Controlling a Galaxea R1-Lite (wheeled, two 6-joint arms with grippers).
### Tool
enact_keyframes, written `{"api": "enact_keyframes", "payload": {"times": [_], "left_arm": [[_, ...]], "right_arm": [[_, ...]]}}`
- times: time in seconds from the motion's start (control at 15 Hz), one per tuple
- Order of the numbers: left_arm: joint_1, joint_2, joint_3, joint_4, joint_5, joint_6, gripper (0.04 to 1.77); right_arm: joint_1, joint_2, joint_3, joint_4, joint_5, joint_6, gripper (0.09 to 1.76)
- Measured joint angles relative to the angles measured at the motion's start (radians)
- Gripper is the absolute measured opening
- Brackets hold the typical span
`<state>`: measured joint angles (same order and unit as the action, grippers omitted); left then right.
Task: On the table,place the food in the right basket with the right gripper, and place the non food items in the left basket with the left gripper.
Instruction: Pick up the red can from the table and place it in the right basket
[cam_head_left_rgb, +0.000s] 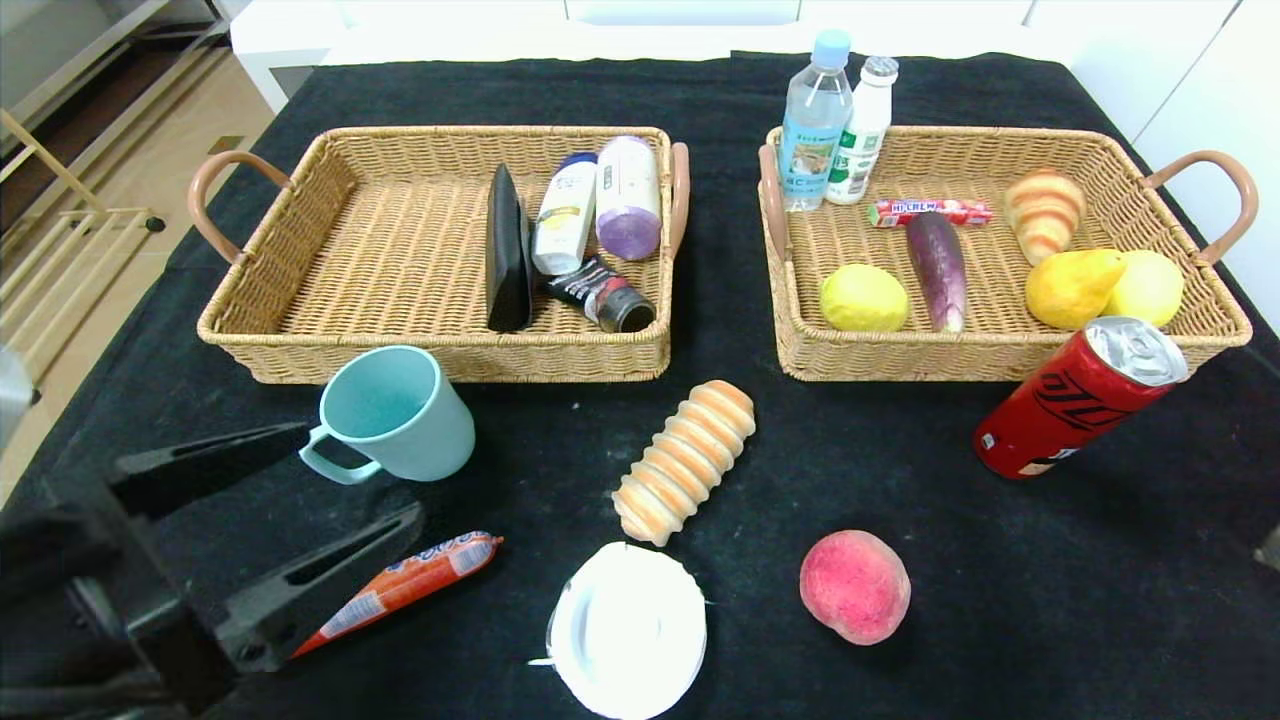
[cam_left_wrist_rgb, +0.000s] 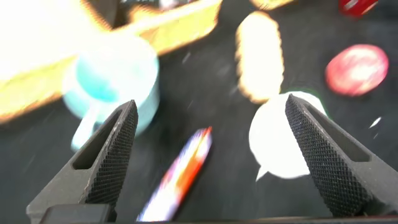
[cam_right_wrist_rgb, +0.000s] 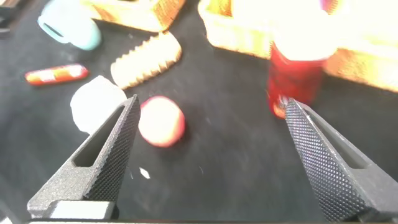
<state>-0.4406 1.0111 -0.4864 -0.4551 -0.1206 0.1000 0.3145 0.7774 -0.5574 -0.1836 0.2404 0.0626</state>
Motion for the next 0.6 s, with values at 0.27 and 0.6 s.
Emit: {"api": "enact_keyframes", "payload": {"times": [0.27,0.6], "left_arm": [[-0.076,0.173,-0.121,-0.013,0.008,0.021,1.72],[-0.122,0.246,-0.155,-0.016,-0.001,0.013,1.72]], "right_arm": [[0.1,0.128,-0.062,-0.02,-0.018,0.001,1.7],[0.13,0.183,-0.079,-0.02,-0.008,0.002,1.7]]}}
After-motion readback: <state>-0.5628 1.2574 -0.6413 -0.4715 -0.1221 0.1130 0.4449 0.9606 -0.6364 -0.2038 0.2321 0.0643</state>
